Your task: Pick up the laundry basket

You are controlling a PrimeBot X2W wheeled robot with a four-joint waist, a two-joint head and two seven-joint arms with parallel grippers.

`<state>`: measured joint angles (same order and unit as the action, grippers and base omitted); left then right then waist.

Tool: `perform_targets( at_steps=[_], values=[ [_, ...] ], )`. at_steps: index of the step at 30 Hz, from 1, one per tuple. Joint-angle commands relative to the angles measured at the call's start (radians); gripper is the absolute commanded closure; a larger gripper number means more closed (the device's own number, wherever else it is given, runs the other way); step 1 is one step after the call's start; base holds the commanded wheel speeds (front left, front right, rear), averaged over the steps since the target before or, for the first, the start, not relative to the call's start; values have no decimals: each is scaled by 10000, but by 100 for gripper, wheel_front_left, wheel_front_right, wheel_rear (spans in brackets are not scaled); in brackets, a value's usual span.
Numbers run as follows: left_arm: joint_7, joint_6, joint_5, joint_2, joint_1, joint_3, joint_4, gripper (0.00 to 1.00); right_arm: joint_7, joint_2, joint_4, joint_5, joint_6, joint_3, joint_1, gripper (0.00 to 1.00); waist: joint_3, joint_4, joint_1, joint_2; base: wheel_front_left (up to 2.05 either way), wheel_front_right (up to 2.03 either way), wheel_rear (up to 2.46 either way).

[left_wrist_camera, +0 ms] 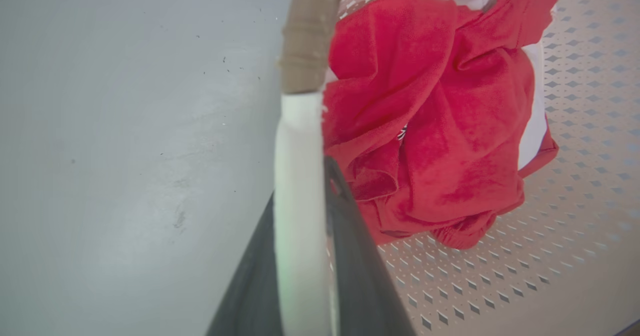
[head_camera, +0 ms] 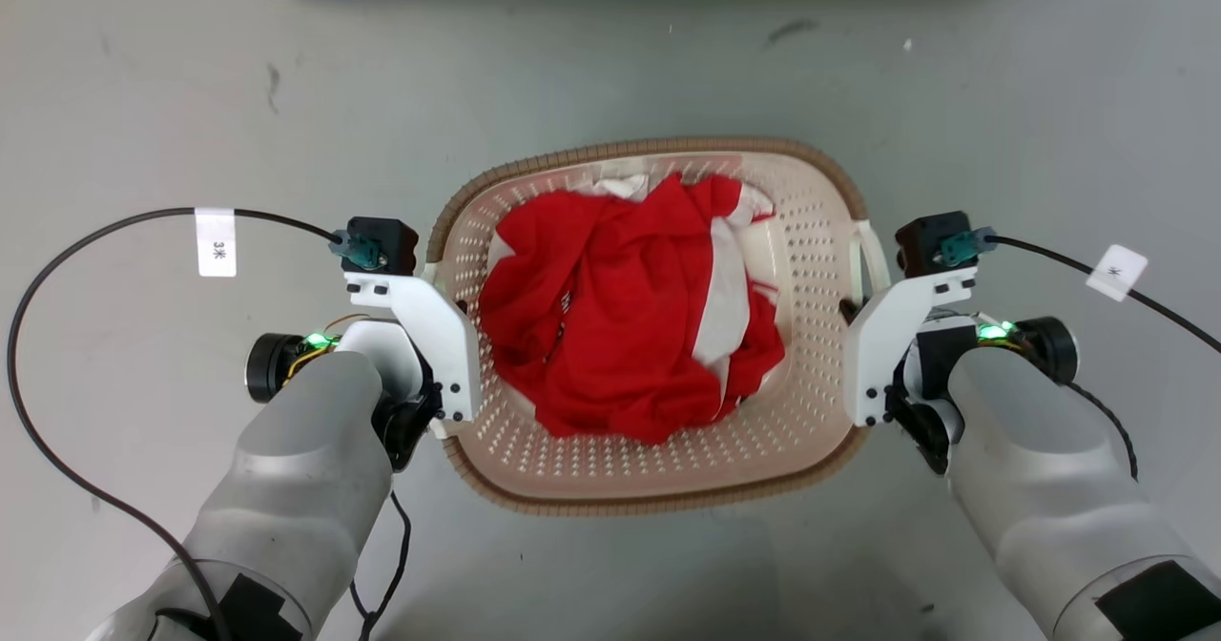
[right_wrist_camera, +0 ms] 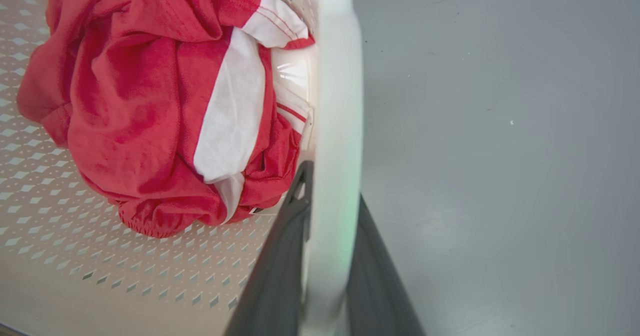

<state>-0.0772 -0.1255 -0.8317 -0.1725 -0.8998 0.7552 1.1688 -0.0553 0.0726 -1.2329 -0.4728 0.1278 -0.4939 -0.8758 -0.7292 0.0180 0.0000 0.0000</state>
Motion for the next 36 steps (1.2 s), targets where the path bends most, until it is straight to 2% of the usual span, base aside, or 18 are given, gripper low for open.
perform_targets(
  at_steps=[1, 14, 27, 36],
  values=[
    [-73, -97, -68, 213, -161, 95, -115, 100, -178, -190, 168, -127, 54, -182, 103, 100, 497, 50, 0, 0, 0, 0, 0],
    [-1925, -108, -1278, 1, 104, 688, -190, 100, -2969, 152, 983, -2357, 90, -1472, 471, 100, 2885, 210, 0, 0, 0, 0, 0],
    [-3177, -107, -2145, -176, 448, 1148, -203, 100, -4384, 441, 946, -3538, 90, -2295, 660, 100, 4653, 198, 0, 0, 0, 0, 0],
    [-3855, -107, -2573, -211, 847, 1492, -225, 100, -5093, 233, 622, -4164, 90, -2508, 895, 100, 5630, 256, 0, 0, 0, 0, 0]
  ],
)
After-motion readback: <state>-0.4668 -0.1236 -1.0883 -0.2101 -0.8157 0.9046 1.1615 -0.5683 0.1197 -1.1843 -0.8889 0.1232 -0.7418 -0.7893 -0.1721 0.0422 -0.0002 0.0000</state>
